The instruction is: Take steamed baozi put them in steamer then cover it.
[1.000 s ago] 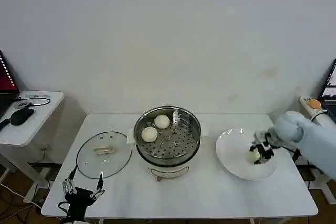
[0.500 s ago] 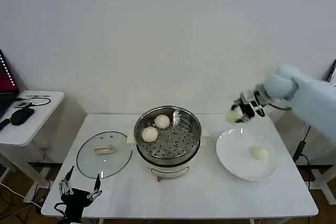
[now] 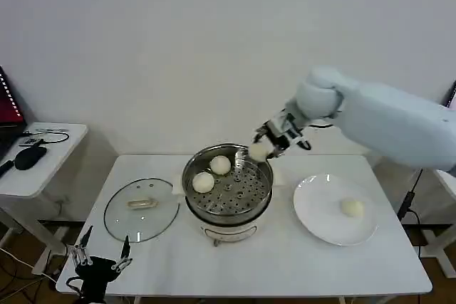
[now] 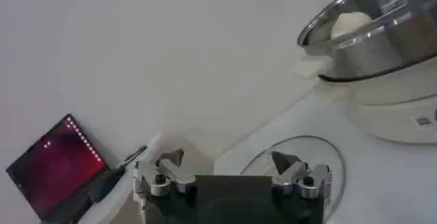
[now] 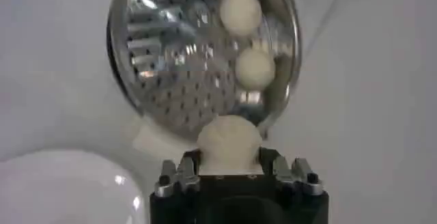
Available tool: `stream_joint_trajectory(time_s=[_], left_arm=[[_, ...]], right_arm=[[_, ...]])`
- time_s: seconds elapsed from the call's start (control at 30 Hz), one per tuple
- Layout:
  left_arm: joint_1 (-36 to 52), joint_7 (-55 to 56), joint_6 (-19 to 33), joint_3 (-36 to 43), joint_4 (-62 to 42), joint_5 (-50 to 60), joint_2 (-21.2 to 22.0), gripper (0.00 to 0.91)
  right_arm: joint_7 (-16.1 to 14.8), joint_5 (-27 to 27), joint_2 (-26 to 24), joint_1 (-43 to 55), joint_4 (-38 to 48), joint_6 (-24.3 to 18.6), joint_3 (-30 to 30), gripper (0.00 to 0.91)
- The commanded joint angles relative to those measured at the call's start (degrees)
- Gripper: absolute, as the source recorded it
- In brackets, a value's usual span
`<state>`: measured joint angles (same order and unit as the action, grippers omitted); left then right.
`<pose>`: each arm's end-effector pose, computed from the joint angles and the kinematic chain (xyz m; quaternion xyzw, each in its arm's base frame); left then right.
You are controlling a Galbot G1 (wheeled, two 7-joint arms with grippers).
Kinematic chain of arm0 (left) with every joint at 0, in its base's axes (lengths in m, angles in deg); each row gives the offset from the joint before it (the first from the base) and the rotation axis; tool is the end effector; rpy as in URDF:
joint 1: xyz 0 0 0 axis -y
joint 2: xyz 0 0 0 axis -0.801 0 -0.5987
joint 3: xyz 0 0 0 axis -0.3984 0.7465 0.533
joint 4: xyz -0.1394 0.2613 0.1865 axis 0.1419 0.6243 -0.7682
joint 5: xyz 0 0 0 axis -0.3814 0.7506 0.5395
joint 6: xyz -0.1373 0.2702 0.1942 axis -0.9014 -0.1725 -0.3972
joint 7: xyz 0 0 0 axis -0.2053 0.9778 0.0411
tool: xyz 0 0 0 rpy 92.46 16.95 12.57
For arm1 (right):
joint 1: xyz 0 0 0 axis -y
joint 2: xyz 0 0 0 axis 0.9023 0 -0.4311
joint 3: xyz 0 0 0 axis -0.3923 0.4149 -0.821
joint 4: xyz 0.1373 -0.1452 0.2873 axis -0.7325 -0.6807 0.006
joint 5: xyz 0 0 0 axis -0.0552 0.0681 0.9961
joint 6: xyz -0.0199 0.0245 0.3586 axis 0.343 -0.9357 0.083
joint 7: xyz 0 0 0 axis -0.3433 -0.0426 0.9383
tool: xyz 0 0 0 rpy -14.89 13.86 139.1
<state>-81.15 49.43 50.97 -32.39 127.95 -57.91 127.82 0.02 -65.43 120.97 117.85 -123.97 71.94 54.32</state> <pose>0.1122 0.0669 -0.2764 0.0590 -0.9363 -0.3310 0.1015 0.5216 0.0743 -0.0157 0.5898 -0.3842 0.7043 0.0922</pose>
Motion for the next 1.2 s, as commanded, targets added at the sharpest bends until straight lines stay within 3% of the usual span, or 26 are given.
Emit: stream_joint_trajectory(time_s=[0.03,0.37,1.07,1.17,1.2], left_arm=[[-0.2,-0.1,0.0,-0.7,0.8,-0.1,0.4,0.907],[-0.7,-0.1,0.2,-1.6,0.6,-1.1,0.7,0.907],[-0.2,-0.2,0.0,-2.2,0.3,-2.4,0.3,0.907],[-0.2,-0.2,0.0,-2.3,0.4,-2.4,0.3,0.907],[-0.1,-0.2,0.0,-2.3,0.5,-2.4,0.4,0.907]], right_arm=[[2.5,-2.0,8.2,0.3,0.8,-6.9,5.5,0.584],[3.1,-7.7,10.3,-3.5,1.0,-10.8,8.6,0.584],[3.1,-7.6,11.5,-5.1,2.3,-13.0,10.8,0.595],[3.1,-7.9,11.3,-4.9,2.2,-13.1,10.9,0.907],[3.5,-8.4,11.3,-4.8,2.2,-13.3,10.8,0.907]])
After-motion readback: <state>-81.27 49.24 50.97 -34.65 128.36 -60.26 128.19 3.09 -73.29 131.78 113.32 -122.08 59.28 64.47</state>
